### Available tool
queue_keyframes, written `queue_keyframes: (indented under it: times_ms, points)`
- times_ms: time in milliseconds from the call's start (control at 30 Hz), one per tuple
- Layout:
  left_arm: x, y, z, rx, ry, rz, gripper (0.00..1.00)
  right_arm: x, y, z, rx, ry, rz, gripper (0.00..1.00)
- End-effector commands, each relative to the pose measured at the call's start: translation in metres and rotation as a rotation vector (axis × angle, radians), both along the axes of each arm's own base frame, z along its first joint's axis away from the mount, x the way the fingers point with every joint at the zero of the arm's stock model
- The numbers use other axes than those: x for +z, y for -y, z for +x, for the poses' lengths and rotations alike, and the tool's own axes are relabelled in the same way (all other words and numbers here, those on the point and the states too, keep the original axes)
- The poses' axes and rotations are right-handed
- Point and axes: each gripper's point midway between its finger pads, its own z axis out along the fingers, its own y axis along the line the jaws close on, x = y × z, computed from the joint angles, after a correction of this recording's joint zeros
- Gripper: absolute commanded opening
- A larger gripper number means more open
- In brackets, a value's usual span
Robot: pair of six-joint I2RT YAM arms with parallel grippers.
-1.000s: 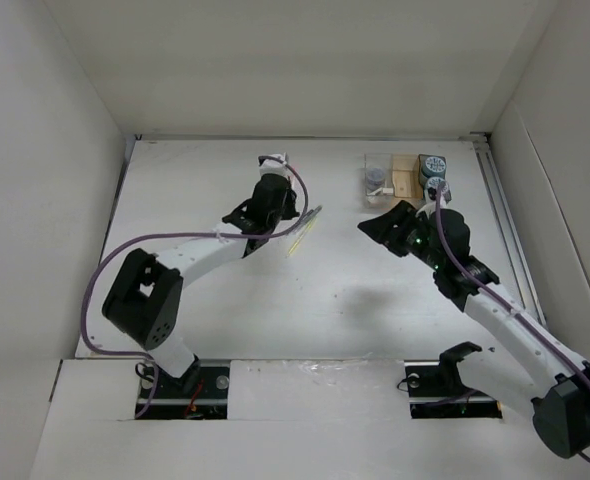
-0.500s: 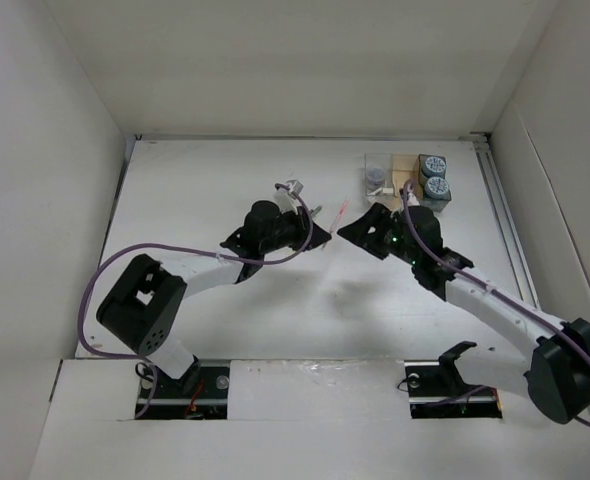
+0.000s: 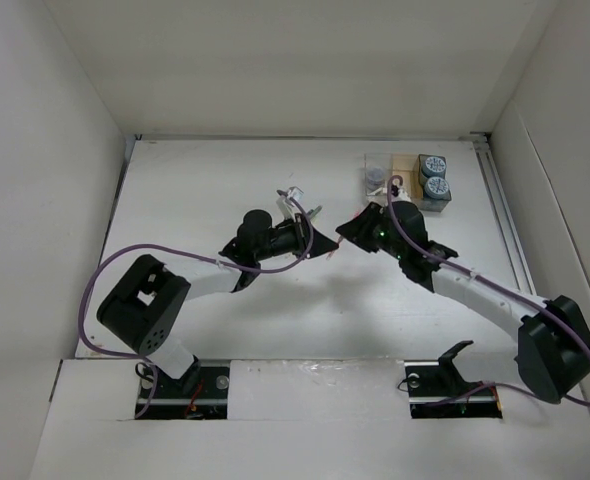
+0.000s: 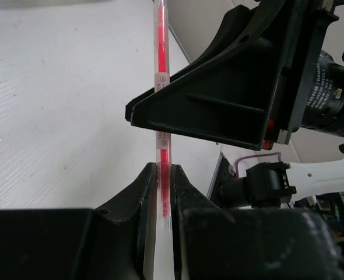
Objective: Sort the stationery into containers
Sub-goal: Place the pen in the storage box.
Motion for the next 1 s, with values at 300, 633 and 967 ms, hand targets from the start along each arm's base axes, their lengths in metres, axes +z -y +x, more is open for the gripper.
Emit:
queue_keyframes:
  times_ms: [300,633,967]
  points:
    - [0.02,0.002,-0.008,-0.062,0.107,-0.05,0.99,0.048,-0.002,0.026,-0.078,0.124,0.013,0.05]
    - [0.017,-0.033,0.02,0.199,0.145,0.115,1.0,0.041,0.124,0.102,-0.504,0.06,-0.302,0.02]
    - [0.013,-0.046,0.023,0.257,0.13,0.176,0.98,-0.017,0.247,0.165,-0.872,-0.13,-0.572,0.0]
